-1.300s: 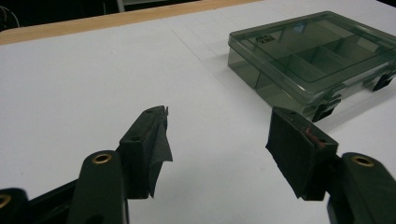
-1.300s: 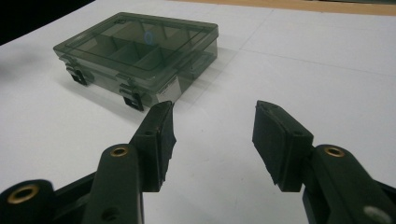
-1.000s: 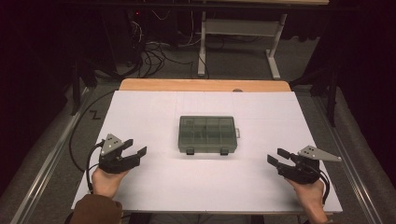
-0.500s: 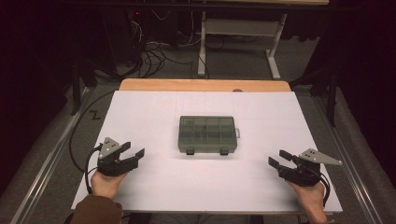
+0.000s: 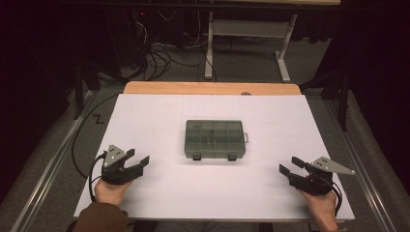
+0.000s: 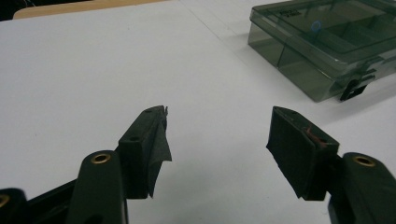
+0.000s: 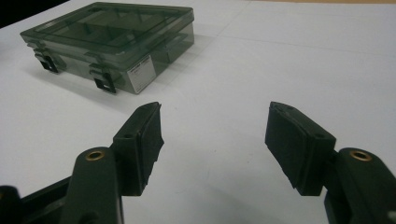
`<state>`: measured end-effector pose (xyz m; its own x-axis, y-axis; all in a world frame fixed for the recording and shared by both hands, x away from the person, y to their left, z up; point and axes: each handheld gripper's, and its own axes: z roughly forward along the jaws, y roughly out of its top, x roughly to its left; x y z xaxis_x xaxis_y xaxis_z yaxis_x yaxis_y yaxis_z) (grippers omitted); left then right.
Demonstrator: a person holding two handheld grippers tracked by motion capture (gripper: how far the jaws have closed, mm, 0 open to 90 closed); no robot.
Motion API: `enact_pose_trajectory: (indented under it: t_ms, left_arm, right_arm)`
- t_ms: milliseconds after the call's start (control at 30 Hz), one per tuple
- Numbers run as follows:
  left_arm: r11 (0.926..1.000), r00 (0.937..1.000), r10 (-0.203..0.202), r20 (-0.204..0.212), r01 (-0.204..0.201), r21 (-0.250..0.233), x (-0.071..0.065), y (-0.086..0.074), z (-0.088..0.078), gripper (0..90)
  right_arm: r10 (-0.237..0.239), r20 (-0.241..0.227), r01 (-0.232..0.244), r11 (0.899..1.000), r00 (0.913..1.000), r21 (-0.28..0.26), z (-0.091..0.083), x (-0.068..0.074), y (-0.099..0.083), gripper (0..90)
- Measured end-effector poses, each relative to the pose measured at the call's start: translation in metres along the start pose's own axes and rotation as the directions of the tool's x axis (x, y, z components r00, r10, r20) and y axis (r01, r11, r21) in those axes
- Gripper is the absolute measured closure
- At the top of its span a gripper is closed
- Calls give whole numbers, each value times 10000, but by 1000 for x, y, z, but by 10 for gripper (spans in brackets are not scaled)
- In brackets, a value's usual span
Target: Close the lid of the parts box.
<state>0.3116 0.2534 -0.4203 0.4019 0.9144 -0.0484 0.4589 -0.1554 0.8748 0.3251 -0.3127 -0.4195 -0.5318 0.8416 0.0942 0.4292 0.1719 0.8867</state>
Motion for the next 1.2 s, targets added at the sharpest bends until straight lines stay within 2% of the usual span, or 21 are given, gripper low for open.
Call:
enact_pose_trajectory:
  t_ms: [67,167,233,533,733,933,1200]
  left_arm:
    - [9998,9998,-188,75,188,-38,0,-3,0,373]
    - [9997,9997,-241,54,241,46,1,-5,0,374]
    - [9986,9987,-510,54,510,-101,3,-5,-1,374]
    - [9975,9974,-705,179,706,-48,3,-8,-2,372]
    - [9982,9980,-587,222,585,87,1,-8,0,372]
    - [9981,9977,-617,266,615,84,2,-8,-1,370]
    - [9979,9975,-641,299,638,105,2,-9,-1,370]
  right_arm:
    - [39,15,-39,10000,10000,-52,0,0,-2,365]
    - [41,35,-41,10000,10000,-41,0,-1,-4,363]
    - [64,81,-64,10000,9999,-36,0,-1,-5,361]
    - [3,180,-1,10000,9998,-82,-4,1,-9,355]
    - [29,59,-29,10000,10000,-40,-1,1,-9,353]
    - [225,-10,-225,9996,9997,-191,-2,0,-9,350]
    - [179,-40,-180,9996,9998,-217,-1,1,-9,346]
